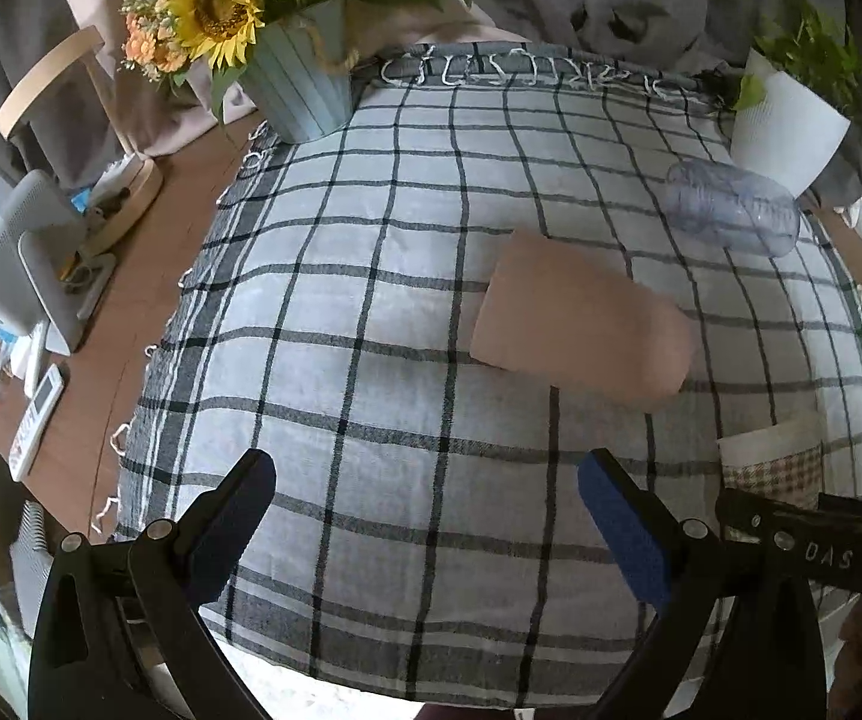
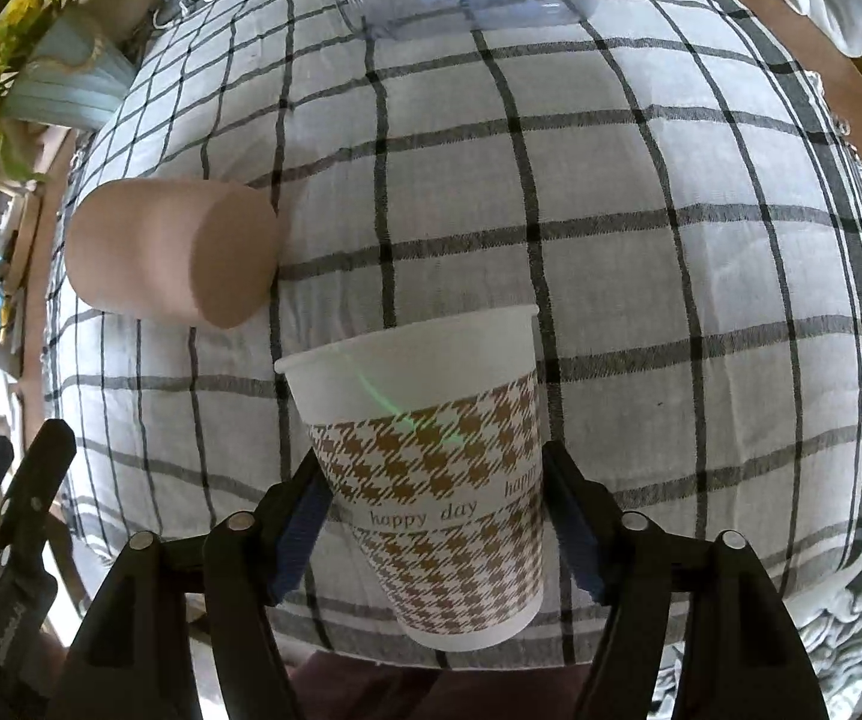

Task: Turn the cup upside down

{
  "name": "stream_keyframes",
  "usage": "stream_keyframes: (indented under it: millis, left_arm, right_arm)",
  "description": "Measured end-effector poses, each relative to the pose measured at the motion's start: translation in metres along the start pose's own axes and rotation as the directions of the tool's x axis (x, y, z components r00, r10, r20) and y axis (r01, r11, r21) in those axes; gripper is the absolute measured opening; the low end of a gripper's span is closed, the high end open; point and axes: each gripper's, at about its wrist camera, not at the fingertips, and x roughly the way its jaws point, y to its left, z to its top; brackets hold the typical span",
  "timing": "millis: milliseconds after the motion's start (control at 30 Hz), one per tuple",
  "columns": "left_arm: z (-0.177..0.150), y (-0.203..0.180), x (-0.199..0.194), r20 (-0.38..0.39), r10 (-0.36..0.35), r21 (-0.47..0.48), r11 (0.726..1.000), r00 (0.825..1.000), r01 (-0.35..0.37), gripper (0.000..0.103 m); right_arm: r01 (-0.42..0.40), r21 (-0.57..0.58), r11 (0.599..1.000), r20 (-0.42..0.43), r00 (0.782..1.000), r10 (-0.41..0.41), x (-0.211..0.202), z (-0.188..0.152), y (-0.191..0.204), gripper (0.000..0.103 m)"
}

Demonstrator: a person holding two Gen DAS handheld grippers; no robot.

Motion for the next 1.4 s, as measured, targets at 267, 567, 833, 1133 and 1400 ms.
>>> stream_keyframes:
  millis: [267, 567, 833, 1133, 1400]
  left_arm:
    - [-0.002, -0.014, -0.033, 0.062, 0.012, -0.046, 0.999, 0.998, -0.009, 0.103]
    - [-0.037, -0.067, -0.068, 0.163, -0.070, -0.037, 0.996, 0.984, 0.077, 0.103]
    - [-0.082, -0.126, -0.053, 0.140, -0.155, 0.032, 0.988, 0.978, 0.152, 0.103]
    - [-0.114, -0.158, -0.046, 0.238, -0.140, 0.060, 0.990, 0.961, 0.129, 0.102]
    - [-0.130, -0.172, -0.028, 0.292, -0.110, 0.090, 0.992, 0.950, 0.088, 0.096]
  right_arm:
    - [0.025, -0.056, 0.998, 0.103, 0.995, -0.019, -0.042, -0.005, -0.004, 0.080]
    - [0.062, -0.053, 0.997, 0.401, 0.915, -0.035, -0.130, -0.027, -0.053, 0.080]
    - [0.136, -0.096, 0.986, 0.446, 0.892, -0.080, -0.128, -0.045, -0.098, 0.080]
    - [0.182, -0.133, 0.974, 0.400, 0.909, -0.116, -0.099, -0.064, -0.132, 0.080]
    - [0.223, -0.158, 0.962, 0.395, 0.907, -0.145, -0.085, -0.072, -0.142, 0.080]
